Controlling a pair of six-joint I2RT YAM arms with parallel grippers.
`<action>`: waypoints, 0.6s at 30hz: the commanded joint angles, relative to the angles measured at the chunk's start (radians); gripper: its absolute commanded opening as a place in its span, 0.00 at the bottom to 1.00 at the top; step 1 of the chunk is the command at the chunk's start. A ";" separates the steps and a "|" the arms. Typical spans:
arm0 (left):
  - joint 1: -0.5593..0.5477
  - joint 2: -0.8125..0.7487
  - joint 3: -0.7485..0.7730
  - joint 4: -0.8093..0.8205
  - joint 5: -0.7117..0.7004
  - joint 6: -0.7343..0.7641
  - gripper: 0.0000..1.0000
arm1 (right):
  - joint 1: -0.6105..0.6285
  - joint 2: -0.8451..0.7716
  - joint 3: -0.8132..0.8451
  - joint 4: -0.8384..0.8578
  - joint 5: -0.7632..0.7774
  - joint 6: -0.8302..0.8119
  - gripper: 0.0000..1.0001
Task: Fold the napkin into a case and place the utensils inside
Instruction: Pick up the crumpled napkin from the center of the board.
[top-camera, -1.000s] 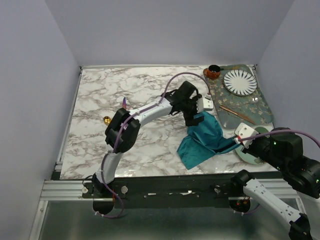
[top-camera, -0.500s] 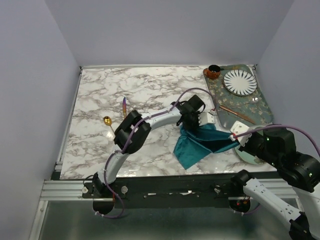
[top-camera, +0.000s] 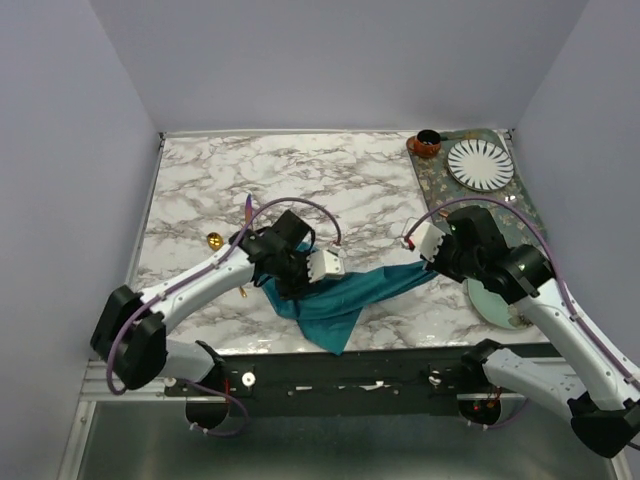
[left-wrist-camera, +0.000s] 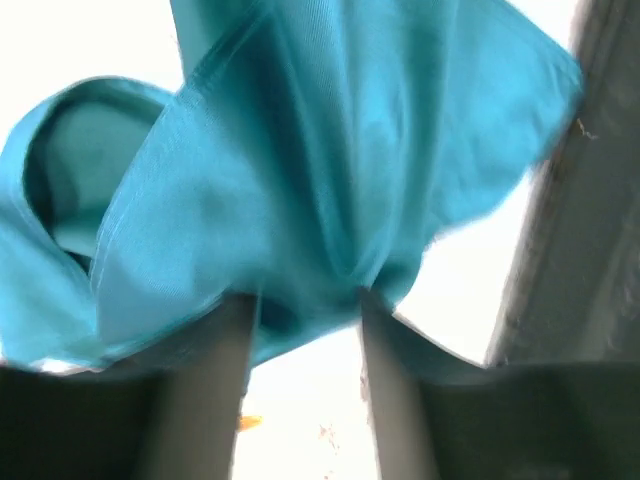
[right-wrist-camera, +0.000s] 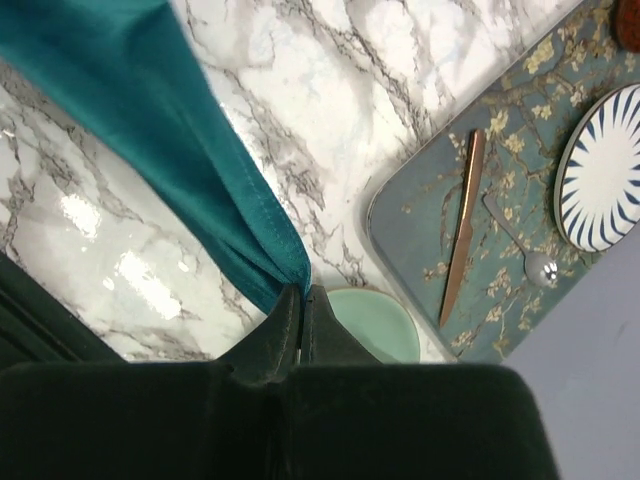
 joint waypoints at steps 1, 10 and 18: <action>0.115 -0.199 -0.101 -0.079 0.176 0.059 0.72 | 0.002 -0.025 -0.031 0.084 -0.023 -0.040 0.01; 0.244 0.033 0.089 0.038 0.130 0.002 0.79 | 0.002 -0.177 -0.171 0.035 0.014 -0.140 0.01; 0.309 0.187 0.170 -0.013 0.142 0.036 0.67 | 0.002 -0.208 -0.190 -0.007 -0.003 -0.119 0.01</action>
